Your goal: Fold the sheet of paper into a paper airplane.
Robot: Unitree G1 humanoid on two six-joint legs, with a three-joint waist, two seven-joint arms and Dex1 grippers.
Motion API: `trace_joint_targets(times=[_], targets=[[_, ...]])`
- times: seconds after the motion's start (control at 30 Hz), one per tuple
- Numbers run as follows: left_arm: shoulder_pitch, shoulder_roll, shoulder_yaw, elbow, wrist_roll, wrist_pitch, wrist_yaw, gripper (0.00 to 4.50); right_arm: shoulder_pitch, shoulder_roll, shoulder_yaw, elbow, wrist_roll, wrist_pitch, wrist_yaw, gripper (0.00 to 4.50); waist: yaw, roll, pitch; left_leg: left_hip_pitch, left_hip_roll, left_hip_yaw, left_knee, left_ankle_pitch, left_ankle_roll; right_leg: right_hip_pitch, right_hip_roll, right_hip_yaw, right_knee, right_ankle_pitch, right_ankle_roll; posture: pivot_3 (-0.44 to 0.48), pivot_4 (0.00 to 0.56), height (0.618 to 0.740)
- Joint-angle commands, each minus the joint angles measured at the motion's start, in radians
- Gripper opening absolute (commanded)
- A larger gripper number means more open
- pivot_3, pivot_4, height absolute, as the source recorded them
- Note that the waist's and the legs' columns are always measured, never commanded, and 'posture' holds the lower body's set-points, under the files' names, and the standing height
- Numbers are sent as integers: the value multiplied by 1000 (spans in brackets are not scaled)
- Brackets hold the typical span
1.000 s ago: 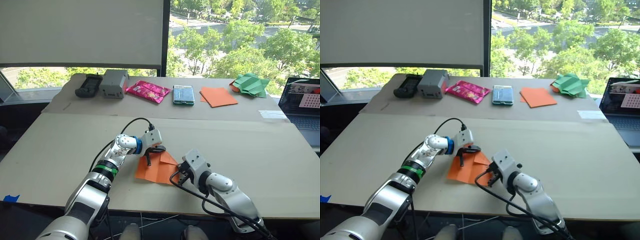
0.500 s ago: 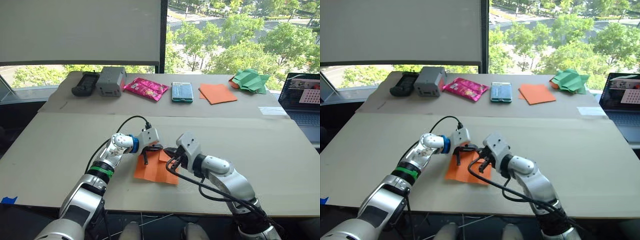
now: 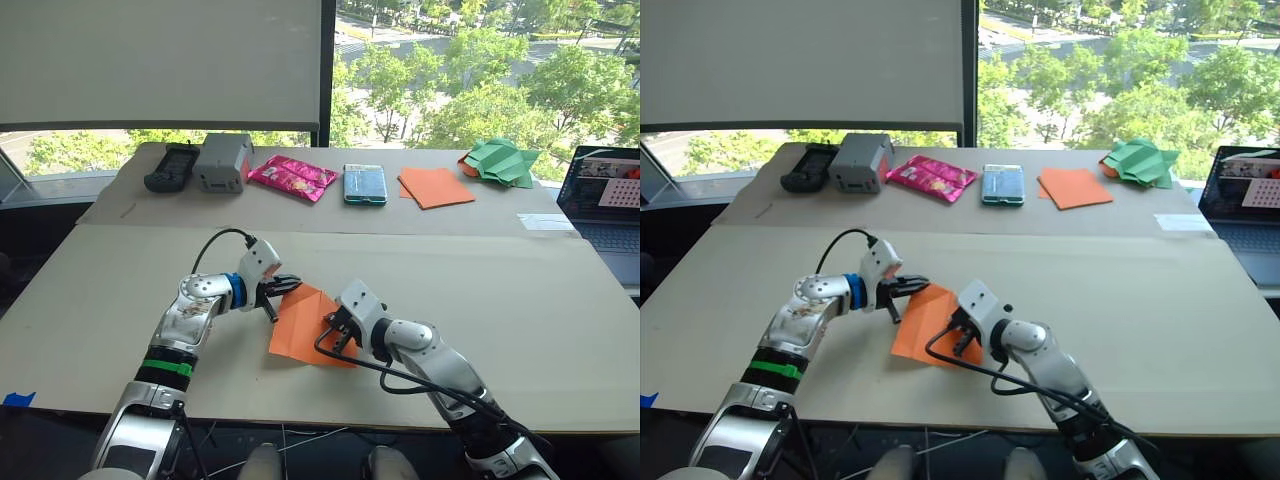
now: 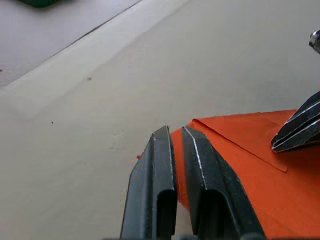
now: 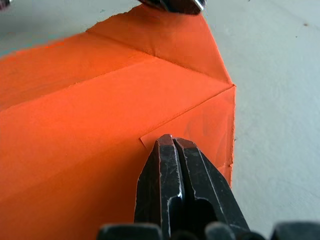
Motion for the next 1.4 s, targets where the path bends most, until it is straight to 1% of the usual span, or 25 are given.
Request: trace_joint_targets(times=[0.03, 0.1, 0.17, 0.27, 0.43, 0.53, 0.6, 0.63, 0.77, 0.97, 1.13, 1.4], targets=[[44, 13, 88, -120, -124, 141, 16, 1840, 19, -1, 28, 23, -13, 14, 2, 0, -1, 0, 0, 0, 0, 0, 0, 0, 0, 0, 0, 0, 0, 0, 0, 0, 150, 702], [53, 14, 114, -143, -165, 196, 29, 2561, 20, 0, 30, 22, -14, 14, 2, 0, 0, 0, 0, 0, 0, 0, 0, 2, 3, 0, 0, 0, 0, 0, 0, 0, 150, 702], [62, 20, 114, -146, -175, 210, 39, 3223, 20, -1, 32, 23, -16, 12, 3, 0, 2, 0, 0, 0, 0, 0, 0, 2, 3, 0, 0, 0, 0, 0, 0, 0, 150, 702], [61, 12, 103, -127, -180, 214, 54, 3223, 19, 3, 32, 24, -20, 12, 2, 0, 2, 0, 0, 0, 0, 0, 0, 0, 0, 0, 0, 0, 0, 0, 0, 0, 150, 702], [30, -10, 53, -72, -152, 190, 72, 3223, 22, 9, 33, 20, -22, 17, -4, 0, 2, 0, 0, 0, 0, 0, 0, 0, 0, 0, 0, 0, 0, 0, 0, 0, 150, 702], [17, -11, 30, -41, -140, 157, 67, 2390, 24, 10, 34, 15, -24, 20, -7, 0, 0, 0, 0, 0, 0, 0, 0, 0, 0, 0, 0, 0, 0, 0, 0, 0, 150, 702], [11, -11, 20, -43, -144, 139, 57, 1719, 25, 12, 33, 12, -24, 23, -11, 0, -1, 0, 0, 0, 0, 0, 0, 0, 0, 0, 0, 0, 0, 0, 0, 0, 150, 702], [10, -6, 9, -44, -137, 127, 52, 1292, 25, 13, 31, 11, -24, 25, -12, 0, 0, 0, 0, 0, 0, 0, 0, 0, 0, 0, 0, 0, 0, 0, 0, 0, 150, 702], [14, 11, -33, -49, -103, 78, 42, 37, 25, 15, 27, 6, -24, 32, -19, 0, 0, 0, 0, 0, 0, 0, 0, 0, 0, 0, 0, 0, 0, 0, 0, 0, 150, 702], [35, 24, -109, -75, -61, 7, 4, 37, 24, 23, 19, 4, -21, 41, -33, 0, 1, 0, 0, 0, 0, 0, 0, 0, 0, 0, 0, 0, 0, 0, 0, 0, 150, 702], [48, 14, -138, -68, -63, 13, -12, 37, 14, 36, -6, 0, -10, 49, -46, 0, 1, 0, 0, 0, 0, 0, 0, 0, 0, -1, 0, 0, 0, 0, 0, 0, 150, 702], [49, 20, -175, 5, -23, 0, -23, 37, -28, 65, -69, -22, 33, 47, -48, 0, 3, 0, 0, -2, 0, 0, 0, 0, 0, -1, 0, 0, 0, 0, 0, 0, 150, 702]])
